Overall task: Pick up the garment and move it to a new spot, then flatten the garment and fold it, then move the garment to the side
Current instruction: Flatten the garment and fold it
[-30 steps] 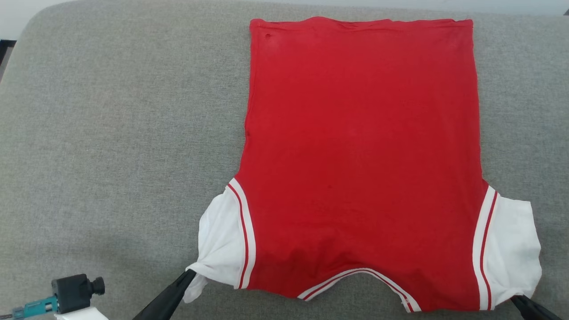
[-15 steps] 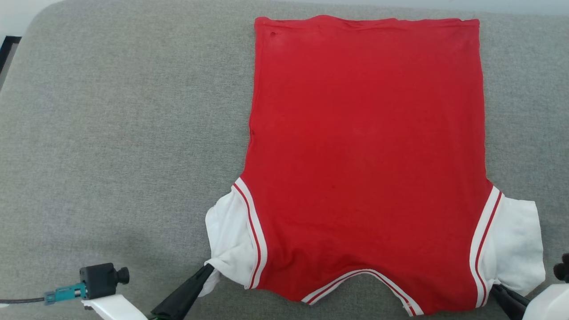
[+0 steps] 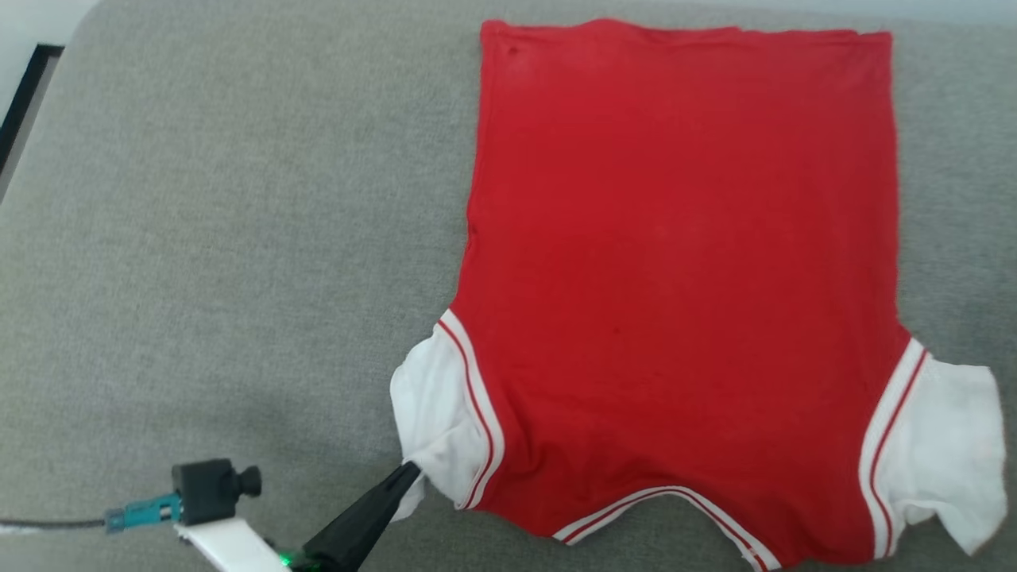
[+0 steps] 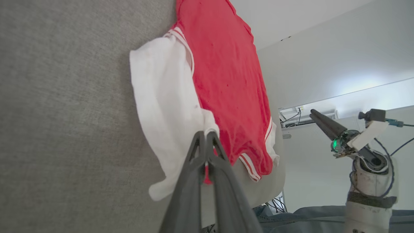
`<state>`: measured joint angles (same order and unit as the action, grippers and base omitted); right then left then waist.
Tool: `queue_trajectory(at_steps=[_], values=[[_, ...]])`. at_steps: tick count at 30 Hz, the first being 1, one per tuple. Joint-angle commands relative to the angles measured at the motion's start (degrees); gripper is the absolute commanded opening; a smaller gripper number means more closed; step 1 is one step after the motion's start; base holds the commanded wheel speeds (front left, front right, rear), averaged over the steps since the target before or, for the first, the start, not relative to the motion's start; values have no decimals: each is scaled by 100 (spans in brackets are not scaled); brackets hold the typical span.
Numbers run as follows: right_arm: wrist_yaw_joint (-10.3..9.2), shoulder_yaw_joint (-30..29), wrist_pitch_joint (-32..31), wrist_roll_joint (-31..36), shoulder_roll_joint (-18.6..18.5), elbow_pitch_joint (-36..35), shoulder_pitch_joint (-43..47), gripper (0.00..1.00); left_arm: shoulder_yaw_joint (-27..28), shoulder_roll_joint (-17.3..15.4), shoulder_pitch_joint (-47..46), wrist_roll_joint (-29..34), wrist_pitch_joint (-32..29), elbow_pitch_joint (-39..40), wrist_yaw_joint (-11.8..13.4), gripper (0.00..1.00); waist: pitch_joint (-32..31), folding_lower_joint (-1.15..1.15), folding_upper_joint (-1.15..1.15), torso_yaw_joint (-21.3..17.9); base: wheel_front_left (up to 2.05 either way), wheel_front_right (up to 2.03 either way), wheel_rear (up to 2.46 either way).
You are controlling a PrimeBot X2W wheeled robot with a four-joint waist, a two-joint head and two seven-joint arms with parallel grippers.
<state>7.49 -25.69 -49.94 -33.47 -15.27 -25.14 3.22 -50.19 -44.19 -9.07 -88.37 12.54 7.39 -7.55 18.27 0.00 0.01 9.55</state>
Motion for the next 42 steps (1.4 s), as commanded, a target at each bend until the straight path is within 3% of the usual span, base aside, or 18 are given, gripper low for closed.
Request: queue_trajectory(at_steps=[1, 5, 8, 10, 14, 22, 32, 33, 34, 35, 42], values=[[0, -127, -215, 206, -185, -5, -665, 100, -37, 14, -187, 98, -18, 101, 13, 0, 185, 0, -1, 122, 0, 0, 0], [0, -62, -533, 767, -280, 518, -2338, 100, -134, 70, -553, 199, -102, 264, 13, 0, 563, 0, -1, 377, 0, 0, 0], [-1, 239, -742, 1305, -397, 1278, -3424, 100, -238, 120, -857, 231, -129, 382, 13, 0, 840, 0, -1, 608, 0, 0, 0], [-1, 318, -875, 1593, -285, 1816, -4118, 100, -310, 121, -1012, 285, -80, 443, 13, 0, 1008, 0, -1, 749, 0, 0, 0], [-1, 461, -1235, 2365, -336, 2660, -5057, 100, -445, 152, -1258, 356, 57, 597, 13, 0, 1322, 0, -1, 1021, 0, 0, 0], [0, 623, -1938, 3656, -754, 3461, -6267, 100, -861, 233, -1772, 523, 207, 804, 13, 0, 1900, 0, -1, 1448, 0, 0, 0], [0, 417, -2303, 4146, -596, 3942, -6621, 100, -1114, 333, -2221, 461, 271, 801, 13, 0, 2237, 0, -1, 1559, 0, 0, 0], [0, 440, -2306, 4140, -582, 3943, -6627, 58, -1084, 341, -2238, 459, 269, 793, 13, 0, 2247, 0, -1, 1544, 0, 0, 0], [0, 461, -2290, 4125, -570, 3944, -6630, 33, -1059, 348, -2249, 470, 269, 787, 13, 0, 2248, 0, -1, 1524, 0, 0, 0], [0, 482, -2280, 4108, -539, 3927, -6610, 0, -1048, 349, -2258, 490, 270, 775, 13, 0, 2232, 0, -1, 1500, 0, 0, 0], [-1, 609, -2110, 3801, -532, 3828, -6318, 0, -775, 324, -2046, 529, 271, 654, 13, 0, 1875, 0, -1, 1221, 0, 0, 0]])
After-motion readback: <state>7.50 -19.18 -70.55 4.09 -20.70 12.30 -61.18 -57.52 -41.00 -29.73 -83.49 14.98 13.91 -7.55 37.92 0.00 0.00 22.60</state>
